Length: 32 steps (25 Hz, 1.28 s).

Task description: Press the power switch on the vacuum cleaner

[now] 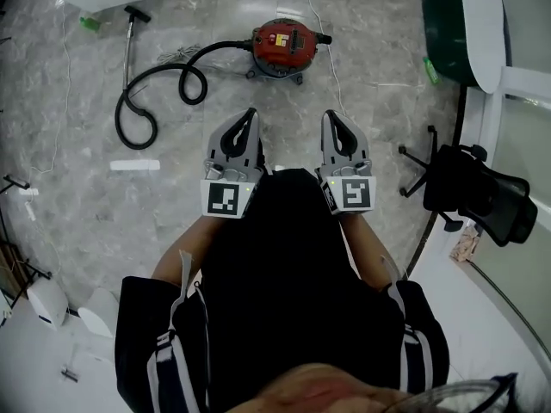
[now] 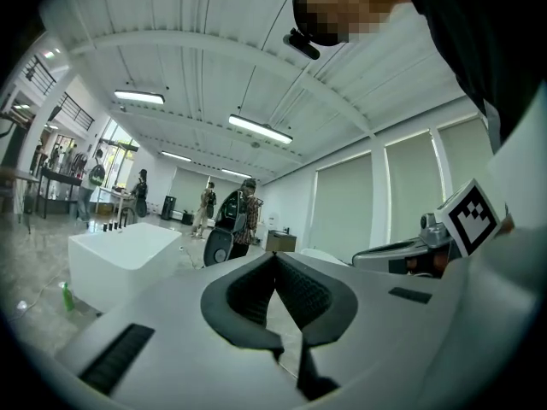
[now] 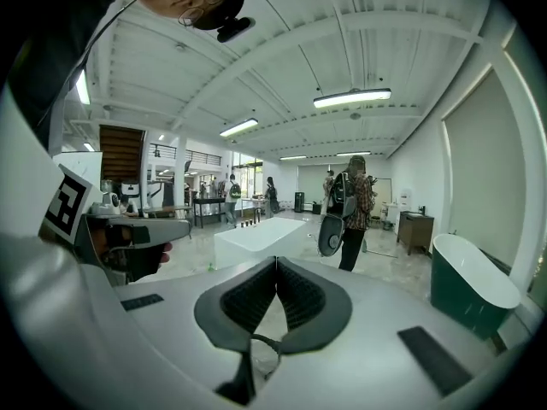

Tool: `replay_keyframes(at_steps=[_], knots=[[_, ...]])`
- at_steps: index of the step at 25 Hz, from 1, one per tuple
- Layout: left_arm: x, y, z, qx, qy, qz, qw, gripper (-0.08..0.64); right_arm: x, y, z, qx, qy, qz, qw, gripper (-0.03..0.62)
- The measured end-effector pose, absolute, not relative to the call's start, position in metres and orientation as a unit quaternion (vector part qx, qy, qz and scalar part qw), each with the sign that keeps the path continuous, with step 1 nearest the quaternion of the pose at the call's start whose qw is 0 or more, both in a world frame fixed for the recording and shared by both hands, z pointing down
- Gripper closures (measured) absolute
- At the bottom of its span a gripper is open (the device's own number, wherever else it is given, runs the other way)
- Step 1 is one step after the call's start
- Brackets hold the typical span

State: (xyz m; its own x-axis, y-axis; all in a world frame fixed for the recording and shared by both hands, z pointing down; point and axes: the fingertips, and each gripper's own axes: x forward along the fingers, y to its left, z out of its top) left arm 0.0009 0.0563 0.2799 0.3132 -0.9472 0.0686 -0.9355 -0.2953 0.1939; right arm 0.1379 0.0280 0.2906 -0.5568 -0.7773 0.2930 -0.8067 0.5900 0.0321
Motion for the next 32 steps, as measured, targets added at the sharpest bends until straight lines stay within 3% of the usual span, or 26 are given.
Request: replay_keyframes(at_steps=[12,32], knots=[[-0.027,-0.014,0.291,0.778,-0.615,-0.017,0.128,0.541,0.118,-0.072,0.333,0.439,-0.876,0.093,0.176,0.575],[-0.042,-0.083,0.376,0.705,-0.679,-0.007,0.205,0.541,0.061,-0.193,0.543,0.293,-0.888,0.158,0.317,0.575]])
